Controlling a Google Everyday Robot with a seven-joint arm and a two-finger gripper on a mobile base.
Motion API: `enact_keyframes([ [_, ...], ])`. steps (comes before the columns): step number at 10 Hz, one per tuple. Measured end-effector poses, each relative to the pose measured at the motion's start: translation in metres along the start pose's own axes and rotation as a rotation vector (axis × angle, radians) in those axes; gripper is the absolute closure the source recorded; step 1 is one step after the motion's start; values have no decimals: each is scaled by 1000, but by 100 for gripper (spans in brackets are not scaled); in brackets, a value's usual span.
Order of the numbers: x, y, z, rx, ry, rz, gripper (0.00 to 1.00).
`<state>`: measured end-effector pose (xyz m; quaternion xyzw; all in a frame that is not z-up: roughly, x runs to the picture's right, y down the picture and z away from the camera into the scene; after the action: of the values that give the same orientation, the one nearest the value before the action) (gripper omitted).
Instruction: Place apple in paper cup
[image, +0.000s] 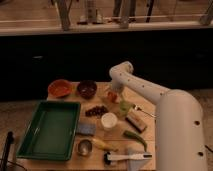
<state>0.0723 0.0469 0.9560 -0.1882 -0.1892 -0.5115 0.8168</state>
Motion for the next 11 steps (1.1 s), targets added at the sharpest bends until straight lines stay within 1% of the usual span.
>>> enact_keyframes([
  [1,0,0,2,3,-1,-2,30],
  [3,1,1,5,13,-6,-2,52],
  [4,2,1,6,14,-10,-1,62],
  [7,3,1,7,5,-17,-1,92],
  [8,3,3,6,-2,-19,0,98],
  [9,4,5,4,-10,-16,-2,100],
  [11,5,4,-2,-8,-5,-7,100],
])
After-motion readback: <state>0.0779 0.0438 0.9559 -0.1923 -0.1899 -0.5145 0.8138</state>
